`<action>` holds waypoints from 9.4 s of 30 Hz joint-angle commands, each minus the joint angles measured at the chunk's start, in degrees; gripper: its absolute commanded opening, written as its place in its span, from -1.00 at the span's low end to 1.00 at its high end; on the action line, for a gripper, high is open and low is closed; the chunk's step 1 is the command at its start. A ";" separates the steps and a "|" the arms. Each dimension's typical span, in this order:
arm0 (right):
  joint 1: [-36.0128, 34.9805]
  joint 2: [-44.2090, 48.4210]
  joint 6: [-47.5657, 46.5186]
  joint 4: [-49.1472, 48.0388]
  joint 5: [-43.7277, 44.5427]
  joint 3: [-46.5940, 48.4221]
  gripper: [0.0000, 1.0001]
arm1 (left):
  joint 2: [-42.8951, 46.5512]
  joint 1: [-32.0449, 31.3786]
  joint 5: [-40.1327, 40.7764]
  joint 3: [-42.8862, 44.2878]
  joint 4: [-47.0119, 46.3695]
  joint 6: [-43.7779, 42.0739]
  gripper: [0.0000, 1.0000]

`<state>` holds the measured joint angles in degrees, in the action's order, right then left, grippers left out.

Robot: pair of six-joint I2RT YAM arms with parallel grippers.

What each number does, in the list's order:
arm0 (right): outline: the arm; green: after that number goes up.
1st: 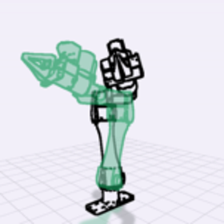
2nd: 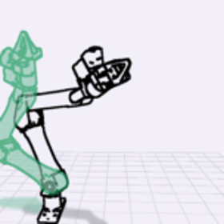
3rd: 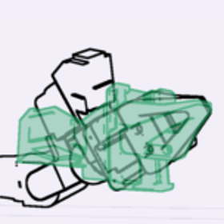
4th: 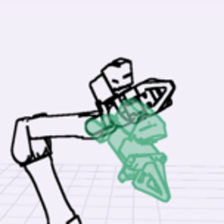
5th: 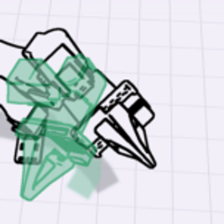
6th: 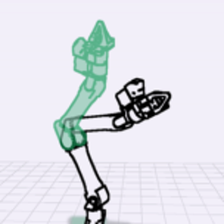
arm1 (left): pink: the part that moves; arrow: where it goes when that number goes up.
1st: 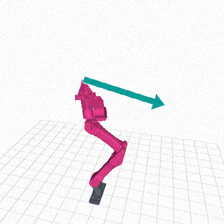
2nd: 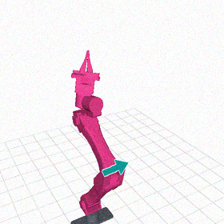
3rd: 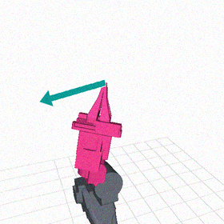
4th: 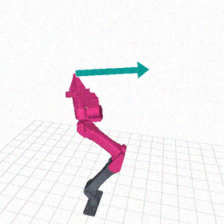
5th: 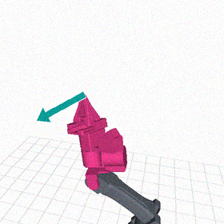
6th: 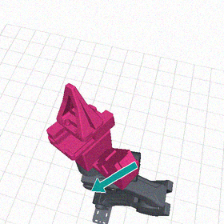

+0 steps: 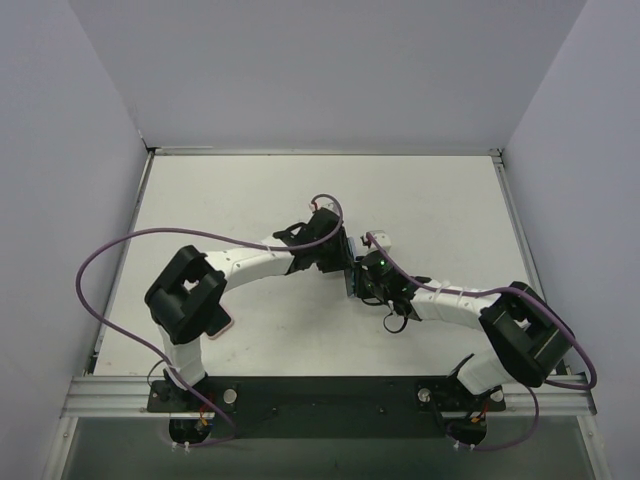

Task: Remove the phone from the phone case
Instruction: Remove the phone case from the phone, then place the phone case at the center of the board, then place the phone at the center of the board, then pick up the phone at the center of the board.

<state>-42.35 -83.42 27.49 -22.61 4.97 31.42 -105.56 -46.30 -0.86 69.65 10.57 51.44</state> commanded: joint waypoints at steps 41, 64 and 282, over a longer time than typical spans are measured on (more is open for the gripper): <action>9.47 6.60 3.72 7.49 -6.82 0.13 -1.00 | 0.43 0.60 13.18 3.30 24.24 -5.38 -1.00; 54.10 0.98 18.92 11.15 -28.35 9.26 -0.18 | 1.69 5.26 -28.74 0.48 -16.18 -1.17 -1.00; 20.29 8.09 51.09 -44.36 -43.56 -5.58 -1.00 | 21.36 26.18 -43.79 -35.20 -64.44 29.42 0.95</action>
<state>-22.15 -76.20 74.96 -53.17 -35.81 24.99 -82.89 -19.55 -43.59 33.19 -46.78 79.94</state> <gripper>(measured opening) 0.117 0.971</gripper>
